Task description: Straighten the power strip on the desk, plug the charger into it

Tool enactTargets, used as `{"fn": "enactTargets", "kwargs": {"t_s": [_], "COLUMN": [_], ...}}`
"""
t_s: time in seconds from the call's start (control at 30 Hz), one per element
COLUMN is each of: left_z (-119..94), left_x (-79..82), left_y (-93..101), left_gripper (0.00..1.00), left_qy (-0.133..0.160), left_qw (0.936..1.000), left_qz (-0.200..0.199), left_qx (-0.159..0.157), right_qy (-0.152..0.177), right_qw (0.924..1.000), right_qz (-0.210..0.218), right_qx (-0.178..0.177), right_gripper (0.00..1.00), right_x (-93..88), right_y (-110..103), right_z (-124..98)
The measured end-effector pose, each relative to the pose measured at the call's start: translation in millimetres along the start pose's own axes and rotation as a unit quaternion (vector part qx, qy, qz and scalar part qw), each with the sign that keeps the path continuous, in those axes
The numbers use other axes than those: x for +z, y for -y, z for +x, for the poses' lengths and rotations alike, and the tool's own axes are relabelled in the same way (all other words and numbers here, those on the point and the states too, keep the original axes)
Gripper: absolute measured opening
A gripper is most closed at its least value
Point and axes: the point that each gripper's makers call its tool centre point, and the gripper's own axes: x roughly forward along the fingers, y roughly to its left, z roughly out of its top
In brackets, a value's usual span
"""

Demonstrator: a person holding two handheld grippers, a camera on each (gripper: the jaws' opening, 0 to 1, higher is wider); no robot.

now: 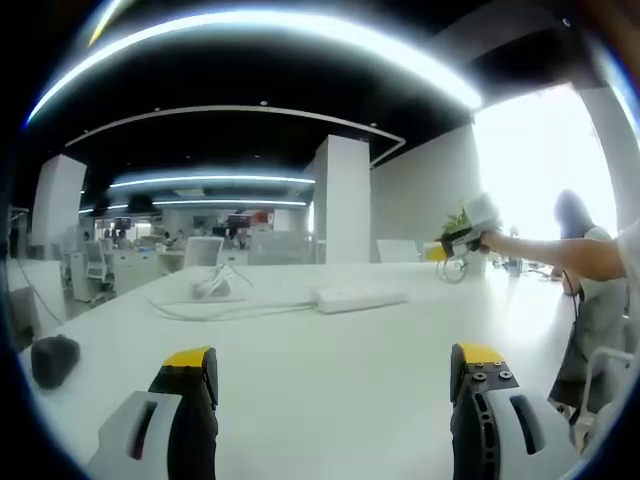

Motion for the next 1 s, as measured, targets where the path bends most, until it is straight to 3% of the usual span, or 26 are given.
{"fn": "enactTargets", "kwargs": {"t_s": [0.37, 1.0], "left_z": [12, 30], "left_x": [0.5, 4.4], "left_y": [1.3, 2.5], "left_gripper": [0.99, 0.99], "left_qy": [-0.009, -0.015], "left_qw": [0.9998, 0.9991], "left_qz": [-0.007, 0.015], "left_qx": [-0.015, -0.036], "right_qy": [-0.007, -0.025], "right_qw": [0.9999, 0.9985], "right_qz": [-0.013, -0.041], "right_qx": [0.005, 0.025], "right_gripper": [0.26, 0.26], "right_x": [6.1, 19.7], "right_y": [-2, -18], "right_z": [0, 9]}}
